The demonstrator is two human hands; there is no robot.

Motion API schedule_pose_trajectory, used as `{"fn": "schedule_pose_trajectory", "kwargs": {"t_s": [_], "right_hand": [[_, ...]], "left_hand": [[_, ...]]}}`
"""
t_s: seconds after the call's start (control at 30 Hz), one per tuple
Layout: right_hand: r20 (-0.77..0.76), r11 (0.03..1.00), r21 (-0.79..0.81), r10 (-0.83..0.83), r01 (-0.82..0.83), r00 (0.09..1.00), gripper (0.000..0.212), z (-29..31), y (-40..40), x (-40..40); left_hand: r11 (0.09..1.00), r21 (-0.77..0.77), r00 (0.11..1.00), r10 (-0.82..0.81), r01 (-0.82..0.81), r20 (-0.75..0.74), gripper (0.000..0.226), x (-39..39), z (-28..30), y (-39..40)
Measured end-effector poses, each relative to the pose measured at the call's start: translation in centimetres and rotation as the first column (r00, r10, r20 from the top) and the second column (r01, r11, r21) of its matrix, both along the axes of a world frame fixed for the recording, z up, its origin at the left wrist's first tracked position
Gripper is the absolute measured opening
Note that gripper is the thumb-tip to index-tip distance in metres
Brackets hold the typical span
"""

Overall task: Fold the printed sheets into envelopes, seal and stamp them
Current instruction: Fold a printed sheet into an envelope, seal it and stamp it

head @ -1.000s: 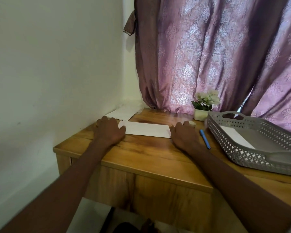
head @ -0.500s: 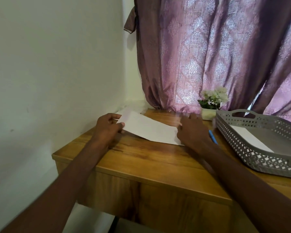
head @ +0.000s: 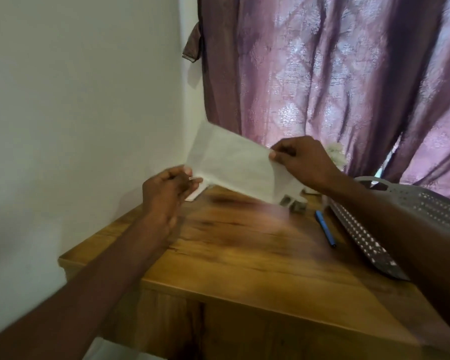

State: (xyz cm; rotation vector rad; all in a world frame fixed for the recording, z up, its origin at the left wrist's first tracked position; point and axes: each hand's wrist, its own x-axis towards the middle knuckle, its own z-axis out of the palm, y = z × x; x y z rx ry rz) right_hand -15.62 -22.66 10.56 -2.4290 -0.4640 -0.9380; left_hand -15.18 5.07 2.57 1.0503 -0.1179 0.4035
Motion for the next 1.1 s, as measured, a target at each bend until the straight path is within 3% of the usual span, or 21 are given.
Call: {"fn": "schedule_pose_trajectory", "kwargs": {"t_s": [0.13, 0.3, 0.43, 0.53, 0.7, 0.77, 0.87, 0.97, 1.03, 1.1], "right_hand": [[0.125, 0.987, 0.131, -0.113, 0.096, 0.986, 0.017, 3.1, -4.0, -1.4], [0.096, 0.925, 0.326, -0.236, 0.194, 0.967, 0.017, 5.7, -11.0, -4.1], [-0.029, 0.823, 0.515, -0.261, 0.238, 0.965, 0.011, 4.5, -15.6, -6.4], [-0.215, 0.717, 0.615, -0.249, 0.329, 0.944, 0.014, 2.3, -19.2, -7.5], [-0.479, 0.61, 0.565, -0.306, 0.556, 0.823, 0.008, -1.9, -22.6, -7.3], [-0.569, 0.631, 0.478, -0.307, 0.611, 0.763, 0.006, -3.0, -23.4, -6.8], [-0.719, 0.703, 0.297, -0.281, 0.646, 0.636, 0.009, -4.4, -24.0, -6.2], [-0.783, 0.77, 0.166, -0.276, 0.616, 0.557, 0.01, -5.3, -24.1, -5.5], [-0.792, 0.805, 0.1, -0.291, 0.585, 0.537, 0.012, -5.6, -24.0, -5.1], [-0.777, 0.831, 0.043, -0.32, 0.554, 0.541, 0.013, -5.5, -23.7, -5.0]], "left_hand": [[0.994, -0.046, 0.993, -0.101, 0.104, 0.061, 0.002, 2.1, 5.6, -5.5], [0.97, 0.035, 0.963, -0.244, 0.241, 0.118, 0.01, 4.0, 12.3, -14.0], [0.95, 0.069, 0.951, -0.306, 0.304, 0.034, 0.018, 5.6, 13.9, -20.8], [0.947, 0.146, 0.958, -0.278, 0.287, -0.076, 0.021, 6.8, 12.6, -26.0], [0.869, 0.436, 0.963, -0.147, 0.234, -0.224, 0.019, 8.6, 8.4, -31.8], [0.793, 0.574, 0.971, -0.089, 0.203, -0.221, 0.023, 9.2, 6.9, -32.9], [0.477, 0.879, 0.998, 0.041, 0.024, -0.05, 0.032, 9.5, 5.2, -34.4], [0.227, 0.959, 0.985, 0.04, -0.171, 0.166, 0.024, 8.8, 4.4, -35.0], [0.135, 0.966, 0.974, -0.023, -0.219, 0.224, 0.017, 8.5, 4.3, -35.1], [0.12, 0.966, 0.968, -0.076, -0.231, 0.241, 0.015, 8.3, 4.2, -34.7]]}}
